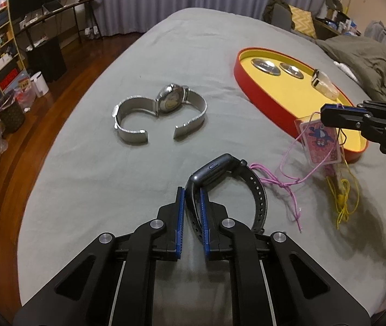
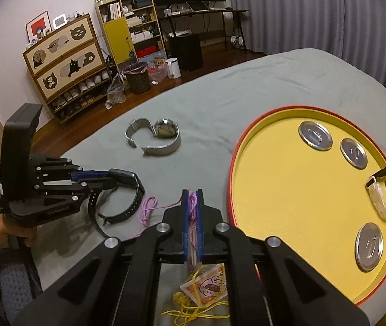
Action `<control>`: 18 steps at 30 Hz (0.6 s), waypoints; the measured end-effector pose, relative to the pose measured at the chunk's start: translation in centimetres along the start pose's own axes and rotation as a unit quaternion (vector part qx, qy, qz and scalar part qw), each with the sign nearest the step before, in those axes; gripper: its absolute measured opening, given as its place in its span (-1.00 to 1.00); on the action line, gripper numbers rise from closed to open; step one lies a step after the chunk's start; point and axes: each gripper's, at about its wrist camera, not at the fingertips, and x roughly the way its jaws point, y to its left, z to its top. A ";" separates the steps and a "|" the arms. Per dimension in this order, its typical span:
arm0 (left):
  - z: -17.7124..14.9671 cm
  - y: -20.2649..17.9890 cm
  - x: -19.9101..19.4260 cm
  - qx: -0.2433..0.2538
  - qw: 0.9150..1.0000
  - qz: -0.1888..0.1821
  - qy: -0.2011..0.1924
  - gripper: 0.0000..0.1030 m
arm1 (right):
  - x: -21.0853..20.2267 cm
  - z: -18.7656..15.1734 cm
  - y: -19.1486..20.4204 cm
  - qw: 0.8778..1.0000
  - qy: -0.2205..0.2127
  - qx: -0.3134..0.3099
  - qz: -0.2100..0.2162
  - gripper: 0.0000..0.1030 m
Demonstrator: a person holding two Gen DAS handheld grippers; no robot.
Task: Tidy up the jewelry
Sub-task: 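Lift the pink card badge with the right tool while the left tool lifts the black band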
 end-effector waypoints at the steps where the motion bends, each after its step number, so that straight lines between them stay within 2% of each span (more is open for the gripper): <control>1: 0.1 0.0 -0.2 -0.001 1.000 0.000 -0.002 -0.80 | -0.2 0.1 0.1 1.000 -0.003 0.001 0.000 -0.90; 11: 2.3 -0.1 -3.4 0.000 0.999 0.001 -0.034 -0.80 | -3.0 2.1 -0.1 0.999 -0.043 0.000 -0.004 -0.90; 18: 5.8 -0.6 -6.7 0.009 0.998 0.004 -0.062 -0.80 | -5.9 4.6 -0.5 0.997 -0.078 -0.005 -0.020 -0.90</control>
